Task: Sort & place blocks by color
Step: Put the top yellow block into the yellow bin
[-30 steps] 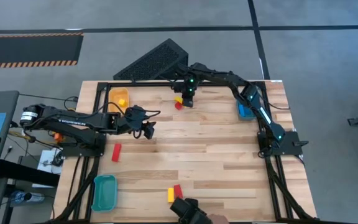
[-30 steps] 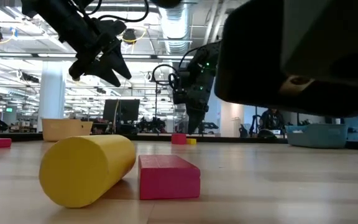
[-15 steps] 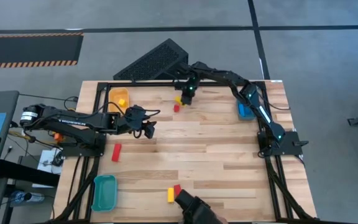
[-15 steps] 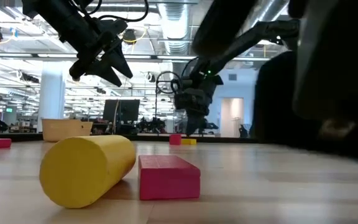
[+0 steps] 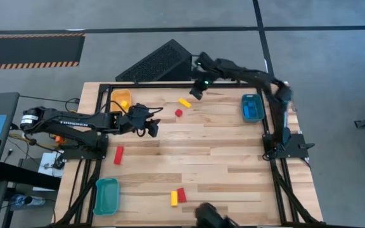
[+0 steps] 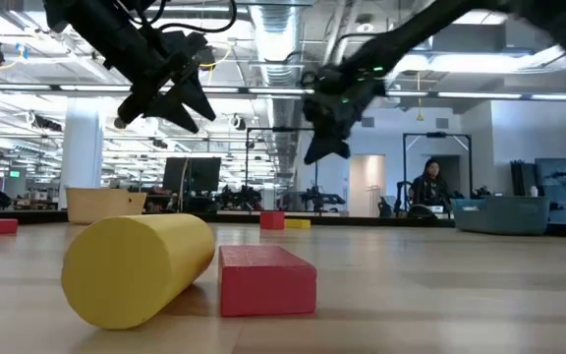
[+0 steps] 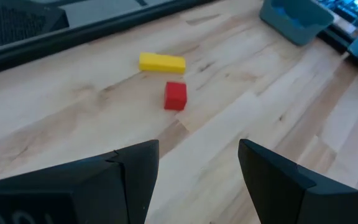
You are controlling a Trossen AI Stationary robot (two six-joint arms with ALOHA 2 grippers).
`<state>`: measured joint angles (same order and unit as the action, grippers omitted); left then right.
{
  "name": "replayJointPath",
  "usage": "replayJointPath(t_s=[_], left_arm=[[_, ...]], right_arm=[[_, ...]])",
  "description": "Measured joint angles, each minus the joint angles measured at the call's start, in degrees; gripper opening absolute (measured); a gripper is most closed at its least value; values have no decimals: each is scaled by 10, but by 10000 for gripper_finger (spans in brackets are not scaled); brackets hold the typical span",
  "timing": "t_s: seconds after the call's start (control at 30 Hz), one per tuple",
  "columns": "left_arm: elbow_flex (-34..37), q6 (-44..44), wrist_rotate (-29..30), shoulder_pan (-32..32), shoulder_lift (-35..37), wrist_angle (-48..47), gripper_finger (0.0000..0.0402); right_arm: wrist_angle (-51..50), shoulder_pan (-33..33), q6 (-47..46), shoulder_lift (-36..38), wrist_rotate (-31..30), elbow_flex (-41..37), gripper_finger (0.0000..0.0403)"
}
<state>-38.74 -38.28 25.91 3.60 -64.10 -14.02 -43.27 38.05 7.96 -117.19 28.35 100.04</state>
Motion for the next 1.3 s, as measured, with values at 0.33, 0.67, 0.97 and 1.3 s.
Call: replayJointPath(t_s=[0.33, 0.67, 0.97, 1.3], left_arm=[[0, 49, -12, 27, -4, 52, 206], [0, 81, -78, 65, -9, 88, 206], [0, 72, -106, 81, -27, 122, 206], [-1, 92, -115, 89, -68, 238, 206]], right_arm=[[288, -35, -162, 222, -137, -374, 0], [237, -73, -170, 232, -207, -392, 0], [297, -112, -204, 332, -250, -439, 0], [418, -186, -298, 508, -278, -610, 0]])
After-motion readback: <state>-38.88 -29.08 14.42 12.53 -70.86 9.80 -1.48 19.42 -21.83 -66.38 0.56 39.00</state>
